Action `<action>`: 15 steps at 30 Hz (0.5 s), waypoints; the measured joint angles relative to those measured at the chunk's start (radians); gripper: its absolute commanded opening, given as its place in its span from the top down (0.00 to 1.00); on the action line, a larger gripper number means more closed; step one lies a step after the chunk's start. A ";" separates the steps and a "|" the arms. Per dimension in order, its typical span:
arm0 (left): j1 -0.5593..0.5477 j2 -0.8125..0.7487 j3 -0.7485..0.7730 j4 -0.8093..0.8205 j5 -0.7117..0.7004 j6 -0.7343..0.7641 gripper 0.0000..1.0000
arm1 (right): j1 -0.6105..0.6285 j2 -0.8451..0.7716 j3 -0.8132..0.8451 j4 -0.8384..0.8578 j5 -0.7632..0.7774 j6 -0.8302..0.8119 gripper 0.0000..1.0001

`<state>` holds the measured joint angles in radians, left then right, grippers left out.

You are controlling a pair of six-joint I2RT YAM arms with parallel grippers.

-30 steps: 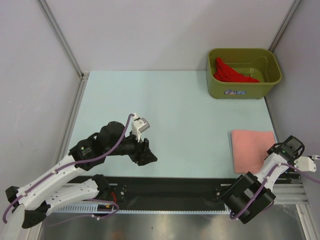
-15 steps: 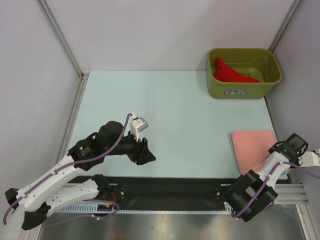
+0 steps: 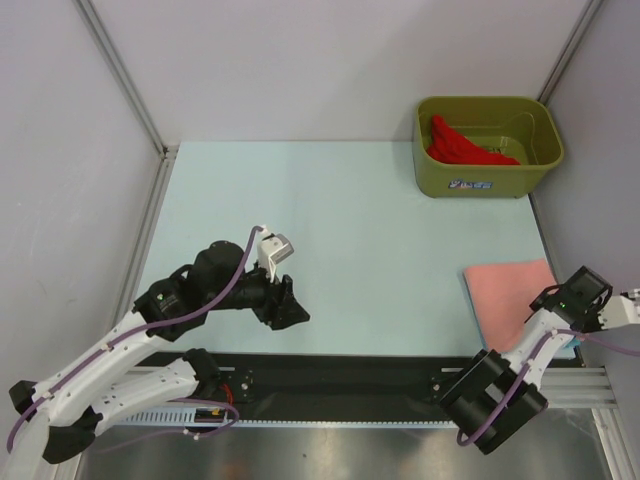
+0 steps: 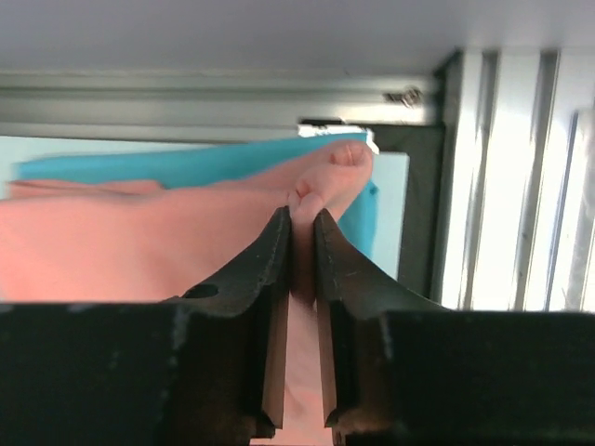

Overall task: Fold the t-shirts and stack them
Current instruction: Neatly place the folded tshirt to the corner

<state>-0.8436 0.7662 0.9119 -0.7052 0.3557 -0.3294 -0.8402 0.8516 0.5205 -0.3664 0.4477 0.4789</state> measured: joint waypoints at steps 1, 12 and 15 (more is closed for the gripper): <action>0.000 0.001 0.001 -0.004 0.001 0.000 0.37 | -0.011 0.024 -0.011 0.003 0.000 0.004 0.78; 0.010 -0.002 0.001 -0.016 0.014 0.001 0.36 | -0.013 0.048 0.068 -0.160 0.079 0.074 0.49; 0.015 -0.003 0.001 -0.015 0.015 0.000 0.36 | 0.053 0.074 0.146 -0.201 0.130 0.074 0.66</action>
<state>-0.8284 0.7635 0.9127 -0.7204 0.3710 -0.3290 -0.7876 0.9257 0.6666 -0.5671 0.5781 0.5526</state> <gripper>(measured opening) 0.638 0.417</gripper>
